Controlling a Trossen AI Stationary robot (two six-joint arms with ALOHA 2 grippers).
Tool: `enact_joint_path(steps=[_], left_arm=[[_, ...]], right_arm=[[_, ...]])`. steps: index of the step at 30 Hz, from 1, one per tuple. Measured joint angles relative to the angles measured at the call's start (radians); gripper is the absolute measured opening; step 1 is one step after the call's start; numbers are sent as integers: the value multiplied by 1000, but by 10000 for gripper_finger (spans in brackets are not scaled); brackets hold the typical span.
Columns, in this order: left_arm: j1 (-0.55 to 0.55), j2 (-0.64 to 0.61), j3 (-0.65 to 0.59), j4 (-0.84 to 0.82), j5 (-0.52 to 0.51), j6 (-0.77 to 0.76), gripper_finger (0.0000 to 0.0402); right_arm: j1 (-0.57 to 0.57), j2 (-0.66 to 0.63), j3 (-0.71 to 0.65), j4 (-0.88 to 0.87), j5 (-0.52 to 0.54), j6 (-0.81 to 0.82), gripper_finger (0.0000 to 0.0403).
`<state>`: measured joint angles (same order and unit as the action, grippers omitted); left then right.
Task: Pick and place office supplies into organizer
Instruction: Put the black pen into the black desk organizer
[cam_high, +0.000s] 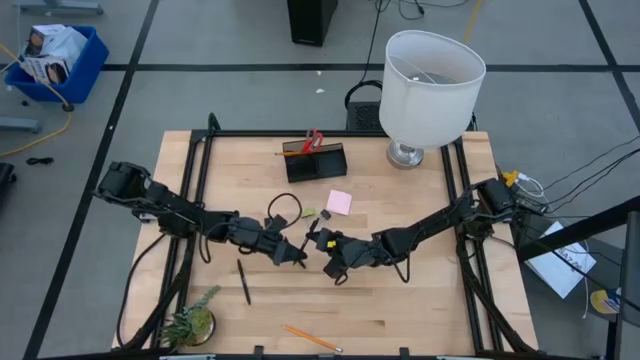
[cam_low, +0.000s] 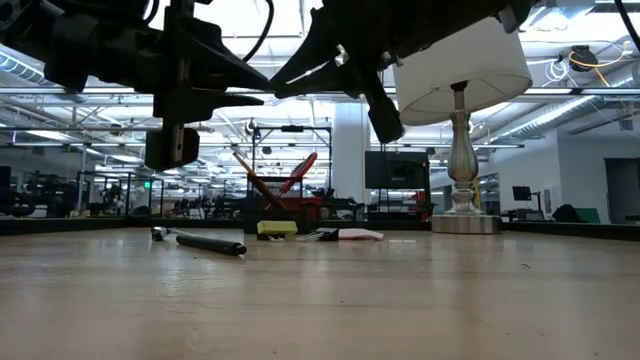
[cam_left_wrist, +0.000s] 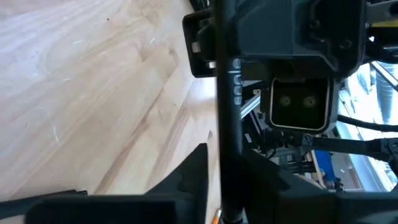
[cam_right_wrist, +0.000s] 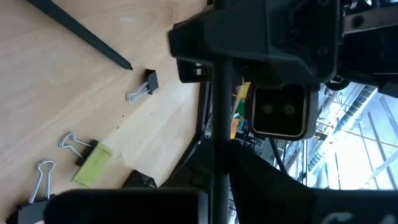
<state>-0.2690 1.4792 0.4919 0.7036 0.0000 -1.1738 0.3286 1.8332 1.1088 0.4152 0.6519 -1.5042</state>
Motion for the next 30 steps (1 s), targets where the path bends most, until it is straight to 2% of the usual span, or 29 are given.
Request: enact_joint_path(steps=[5,11,19,26,28,30], left_arm=[[1,-1,0,-18,26,18,32],[-8,-1,0,-30,18,65,32],[-16,-1,0,-27,0,103,32],[-36,1,-3,-38,-77,192,32],[-44,0,-3,-39,-115,218,32],[-48,0,-2,-38,-144,247,32]], right_arm=[[1,0,0,-2,1,20,29],[4,-3,0,6,46,49,75],[13,-33,-1,19,220,81,138],[42,-166,-1,-31,315,311,161],[49,-227,-13,-50,332,443,161],[49,-291,-42,-66,293,613,160]])
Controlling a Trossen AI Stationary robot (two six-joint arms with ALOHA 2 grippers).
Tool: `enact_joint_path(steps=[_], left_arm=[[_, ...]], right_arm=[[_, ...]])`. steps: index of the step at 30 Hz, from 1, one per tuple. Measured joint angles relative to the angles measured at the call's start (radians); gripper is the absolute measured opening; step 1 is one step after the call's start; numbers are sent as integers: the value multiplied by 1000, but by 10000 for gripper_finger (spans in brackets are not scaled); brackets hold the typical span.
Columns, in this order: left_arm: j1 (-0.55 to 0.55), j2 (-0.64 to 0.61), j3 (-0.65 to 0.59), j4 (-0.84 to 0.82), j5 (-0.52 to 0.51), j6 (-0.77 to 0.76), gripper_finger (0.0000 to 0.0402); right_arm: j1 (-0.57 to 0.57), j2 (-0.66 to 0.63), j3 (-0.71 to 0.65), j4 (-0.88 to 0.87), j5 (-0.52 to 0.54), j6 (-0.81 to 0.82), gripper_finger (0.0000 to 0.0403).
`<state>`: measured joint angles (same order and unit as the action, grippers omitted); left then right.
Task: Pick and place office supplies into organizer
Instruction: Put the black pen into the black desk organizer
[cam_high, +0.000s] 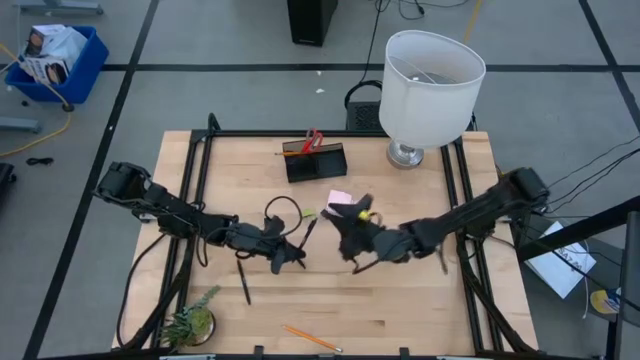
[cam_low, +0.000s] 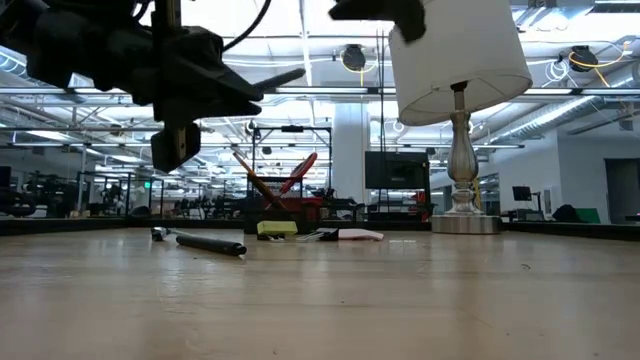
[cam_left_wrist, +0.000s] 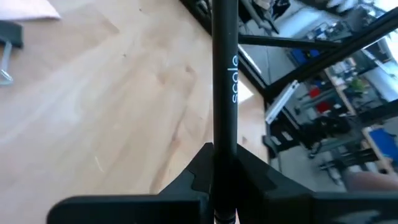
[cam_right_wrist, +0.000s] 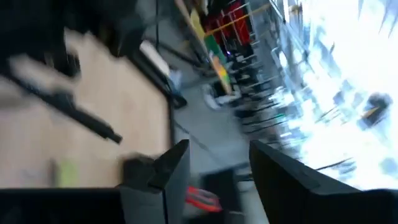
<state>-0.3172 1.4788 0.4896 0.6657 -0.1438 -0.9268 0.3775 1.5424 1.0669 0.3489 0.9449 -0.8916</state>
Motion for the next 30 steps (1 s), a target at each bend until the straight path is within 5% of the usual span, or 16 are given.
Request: enact_joint_path(steps=[3,8,13,19,30], left_arm=[[-1,1,0,0,-33,35,32],[-2,0,0,43,-104,134,32],[6,0,1,48,-181,255,32],[44,0,1,64,-179,290,32],[64,0,2,81,-155,290,32]], right_arm=[[-5,-103,-70,2,-108,277,161],[-88,-221,-259,174,-544,755,161],[-198,-203,-429,453,-730,1025,164],[-299,-87,-465,668,-898,1180,171],[-378,114,-293,678,-1050,1261,164]])
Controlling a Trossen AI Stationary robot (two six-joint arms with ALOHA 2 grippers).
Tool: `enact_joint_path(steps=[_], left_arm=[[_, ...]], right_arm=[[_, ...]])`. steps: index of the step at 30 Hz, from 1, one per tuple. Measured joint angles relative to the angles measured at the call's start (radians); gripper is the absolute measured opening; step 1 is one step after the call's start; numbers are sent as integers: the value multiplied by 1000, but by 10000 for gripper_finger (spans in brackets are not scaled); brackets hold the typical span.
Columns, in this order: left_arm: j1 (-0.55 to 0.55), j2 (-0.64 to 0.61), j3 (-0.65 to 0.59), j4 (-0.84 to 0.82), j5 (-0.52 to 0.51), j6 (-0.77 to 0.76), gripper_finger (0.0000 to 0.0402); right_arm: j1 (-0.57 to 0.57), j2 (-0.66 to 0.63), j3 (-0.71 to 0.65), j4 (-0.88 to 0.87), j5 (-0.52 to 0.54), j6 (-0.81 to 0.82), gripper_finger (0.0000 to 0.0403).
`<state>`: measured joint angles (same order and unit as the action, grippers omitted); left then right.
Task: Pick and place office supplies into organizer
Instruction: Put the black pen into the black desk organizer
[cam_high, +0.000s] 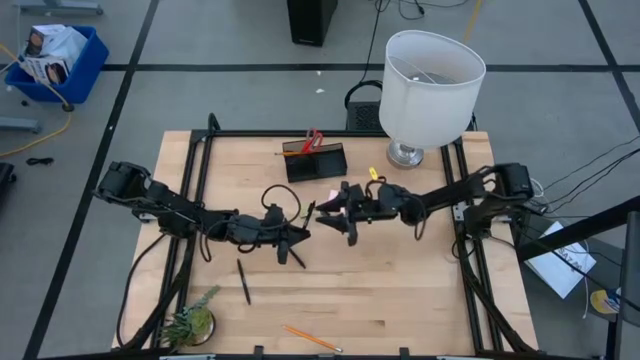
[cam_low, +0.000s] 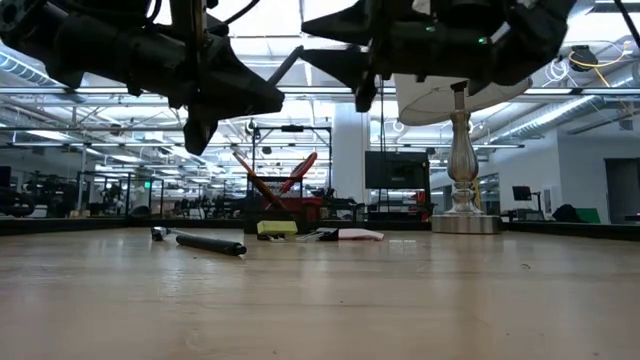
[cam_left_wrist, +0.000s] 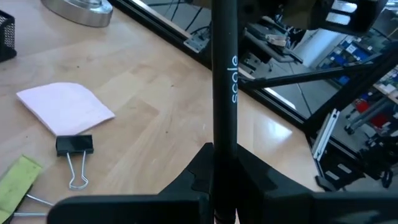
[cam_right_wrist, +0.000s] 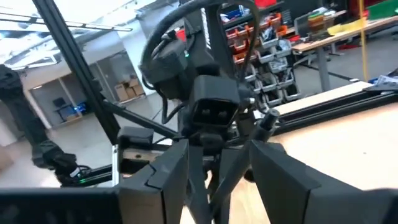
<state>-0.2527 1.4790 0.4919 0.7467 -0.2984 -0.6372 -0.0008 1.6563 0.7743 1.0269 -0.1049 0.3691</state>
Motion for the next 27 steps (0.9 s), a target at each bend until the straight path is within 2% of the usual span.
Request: enact_joint_path(steps=[7,15,20,27], left_arm=[[0,-1,0,-3,-1,0,32],[-24,0,0,-4,-50,12,32],[-41,0,0,-9,-63,10,32],[-64,-1,0,-3,-63,10,32]], right_arm=[[-26,60,88,-4,-65,49,172],[-11,55,77,-13,-109,10,166],[23,50,32,-36,-35,-42,164],[6,51,16,17,27,-58,163]])
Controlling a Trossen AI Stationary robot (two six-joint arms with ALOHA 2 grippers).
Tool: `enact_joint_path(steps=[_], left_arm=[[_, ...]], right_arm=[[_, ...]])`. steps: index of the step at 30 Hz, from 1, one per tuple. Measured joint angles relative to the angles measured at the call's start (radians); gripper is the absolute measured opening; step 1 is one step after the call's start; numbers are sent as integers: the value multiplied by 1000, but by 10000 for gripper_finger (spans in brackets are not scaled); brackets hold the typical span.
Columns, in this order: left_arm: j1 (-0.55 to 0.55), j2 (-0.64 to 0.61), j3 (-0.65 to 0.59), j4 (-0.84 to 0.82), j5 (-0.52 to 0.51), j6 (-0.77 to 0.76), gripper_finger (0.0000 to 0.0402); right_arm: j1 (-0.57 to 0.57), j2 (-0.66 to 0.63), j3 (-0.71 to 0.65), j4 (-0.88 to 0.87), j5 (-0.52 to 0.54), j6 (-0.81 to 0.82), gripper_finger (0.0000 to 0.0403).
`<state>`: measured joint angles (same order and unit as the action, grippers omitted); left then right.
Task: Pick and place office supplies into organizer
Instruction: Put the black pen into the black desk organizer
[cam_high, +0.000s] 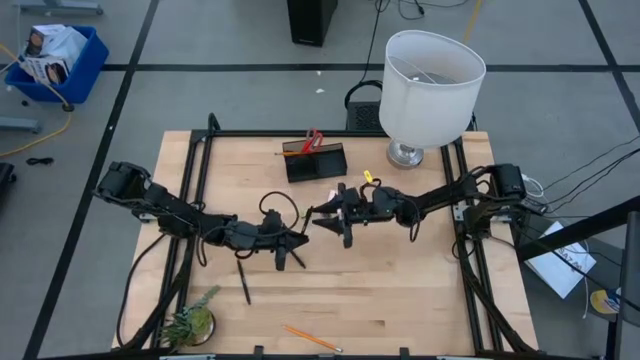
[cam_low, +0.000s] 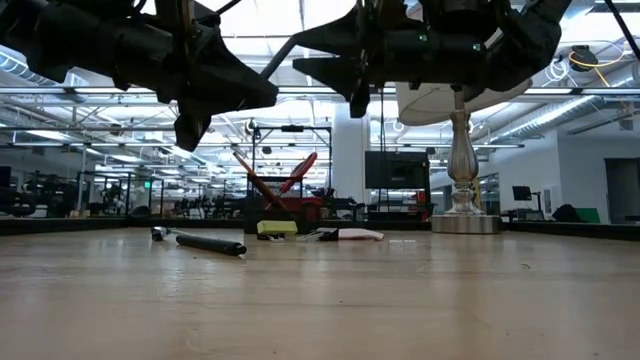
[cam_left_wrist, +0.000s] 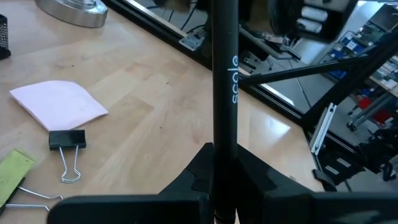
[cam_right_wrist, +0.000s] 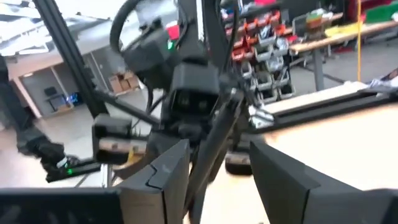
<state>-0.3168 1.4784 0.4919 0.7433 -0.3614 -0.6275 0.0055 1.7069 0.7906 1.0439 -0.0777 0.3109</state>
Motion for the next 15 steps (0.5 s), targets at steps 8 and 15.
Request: enact_joint_path(steps=[8,15], left_arm=[[15,0,0,0,12,-2,32],[25,0,0,2,19,2,32]], right_arm=[[-11,0,45,-29,-2,12,165],[-11,0,55,-30,-5,-7,163]])
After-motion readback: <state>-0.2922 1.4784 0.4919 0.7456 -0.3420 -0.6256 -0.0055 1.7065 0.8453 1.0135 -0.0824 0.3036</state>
